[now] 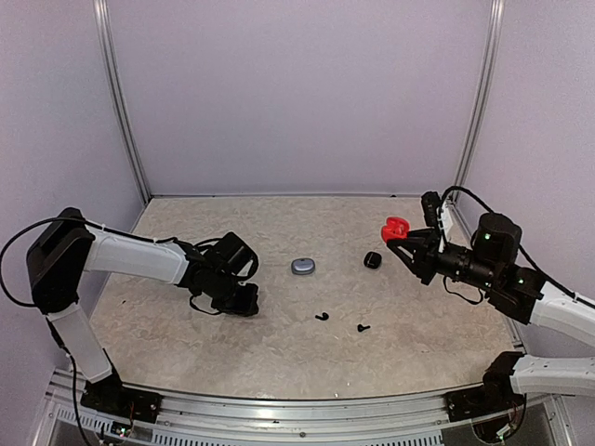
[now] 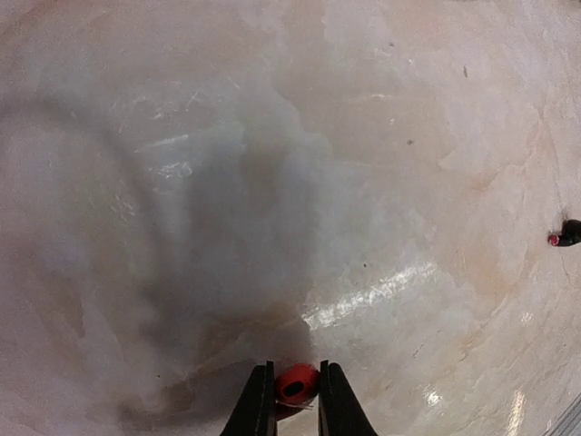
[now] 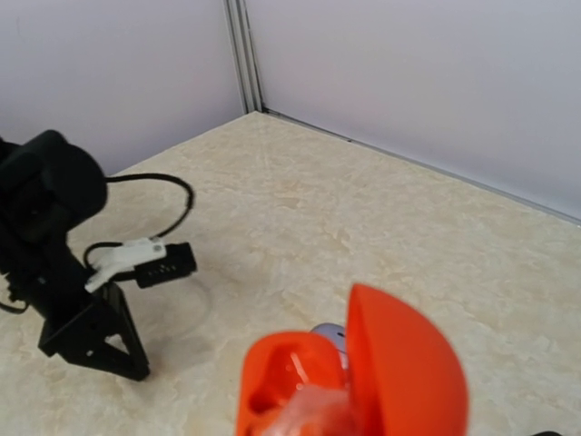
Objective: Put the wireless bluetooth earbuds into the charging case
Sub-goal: Move the left earbud to the center of the board, then pick up the left earbud from the center of the board, then insert the left earbud into the left side groove of the charging case.
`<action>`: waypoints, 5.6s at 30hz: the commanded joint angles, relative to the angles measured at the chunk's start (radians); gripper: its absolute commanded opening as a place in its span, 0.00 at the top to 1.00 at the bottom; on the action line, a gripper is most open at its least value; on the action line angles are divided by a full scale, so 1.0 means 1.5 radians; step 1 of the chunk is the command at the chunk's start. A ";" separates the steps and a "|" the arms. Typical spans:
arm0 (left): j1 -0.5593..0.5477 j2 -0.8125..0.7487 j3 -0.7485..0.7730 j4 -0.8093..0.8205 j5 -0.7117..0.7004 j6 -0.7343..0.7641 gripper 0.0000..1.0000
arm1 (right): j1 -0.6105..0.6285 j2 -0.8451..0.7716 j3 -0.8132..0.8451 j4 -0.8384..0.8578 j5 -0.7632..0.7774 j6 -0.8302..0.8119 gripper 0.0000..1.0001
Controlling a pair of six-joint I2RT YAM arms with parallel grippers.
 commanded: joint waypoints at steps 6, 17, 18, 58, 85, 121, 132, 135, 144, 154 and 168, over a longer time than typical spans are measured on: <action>-0.013 -0.013 0.033 -0.078 -0.109 -0.178 0.64 | -0.010 0.007 0.001 0.020 -0.008 -0.004 1.00; -0.007 0.007 0.153 -0.193 -0.094 0.080 0.56 | -0.010 -0.006 -0.009 0.017 -0.012 -0.003 1.00; -0.002 0.014 0.161 -0.206 -0.090 0.094 0.56 | -0.010 -0.006 -0.008 0.016 -0.013 -0.004 1.00; -0.013 0.164 0.248 -0.361 -0.121 0.158 0.65 | -0.010 0.011 0.003 0.012 -0.023 -0.013 1.00; -0.003 0.142 0.218 -0.288 -0.104 0.150 0.81 | -0.011 0.012 0.007 0.010 -0.030 -0.014 1.00; -0.283 -0.255 0.059 0.499 -0.147 0.312 0.86 | 0.203 0.134 0.032 0.201 -0.012 -0.213 1.00; -0.302 -0.216 0.080 0.485 -0.155 0.322 0.89 | 0.230 0.152 0.055 0.195 0.052 -0.210 1.00; -0.304 -0.206 0.086 0.477 -0.159 0.322 0.89 | 0.232 0.152 0.059 0.193 0.054 -0.209 1.00; -0.308 -0.177 0.108 0.443 -0.186 0.351 0.90 | 0.237 0.147 0.061 0.191 0.055 -0.209 1.00; -0.308 -0.169 0.109 0.410 -0.202 0.358 0.91 | 0.236 0.145 0.064 0.192 0.067 -0.206 1.00; -0.319 -0.137 0.134 0.379 -0.228 0.347 0.91 | 0.236 0.159 0.072 0.203 0.087 -0.190 1.00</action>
